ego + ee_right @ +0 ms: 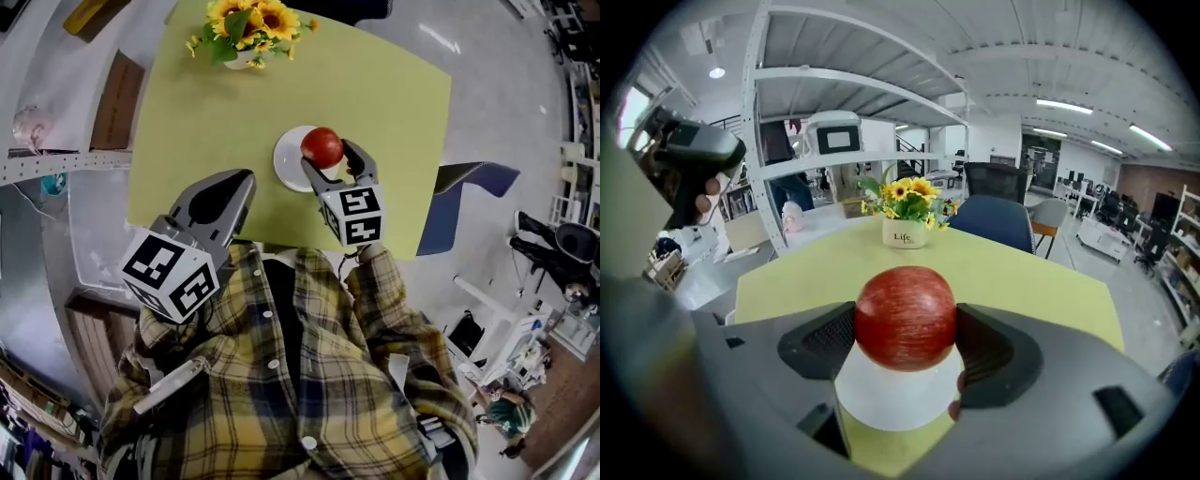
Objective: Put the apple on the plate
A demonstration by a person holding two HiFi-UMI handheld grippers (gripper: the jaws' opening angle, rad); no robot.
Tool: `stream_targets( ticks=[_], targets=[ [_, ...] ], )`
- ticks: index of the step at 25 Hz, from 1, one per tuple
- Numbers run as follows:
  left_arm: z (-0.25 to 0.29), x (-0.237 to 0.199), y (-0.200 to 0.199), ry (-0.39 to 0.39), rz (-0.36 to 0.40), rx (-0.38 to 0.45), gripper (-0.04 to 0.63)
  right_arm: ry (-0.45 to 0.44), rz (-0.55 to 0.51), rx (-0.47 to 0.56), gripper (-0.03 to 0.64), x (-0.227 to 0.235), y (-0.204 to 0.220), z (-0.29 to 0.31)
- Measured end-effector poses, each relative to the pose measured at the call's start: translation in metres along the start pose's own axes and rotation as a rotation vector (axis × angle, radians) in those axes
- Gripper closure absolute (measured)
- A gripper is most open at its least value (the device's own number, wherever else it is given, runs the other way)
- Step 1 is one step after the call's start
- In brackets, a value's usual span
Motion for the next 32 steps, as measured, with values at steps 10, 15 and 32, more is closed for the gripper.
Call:
stream_targets(
  ticks=[10,15,32],
  targets=[
    [-0.006,-0.003,0.012,-0.028,-0.030,-0.016,0.588,0.132,-0.179,-0.098,0.290,0.001,0.017,0.032],
    [-0.008,-0.006,0.009,-0.034,-0.033,-0.008,0.588,0.190,-0.233,-0.134,0.290,0.006,0.022,0.041],
    [-0.001,-0.010,0.003,-0.007,-0.033,-0.010,0.588,0.149,-0.243,-0.197,0.289,0.000,0.030,0.045]
  ],
)
Point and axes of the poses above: the fingertips, and each gripper's own axes: z forward along the fingers, x to its right, y out of its underside, the point moved 2 cm from there along -z, backward along the fingers, and after that the axes turned 14 degrees about -x, right-handed, at the moved point
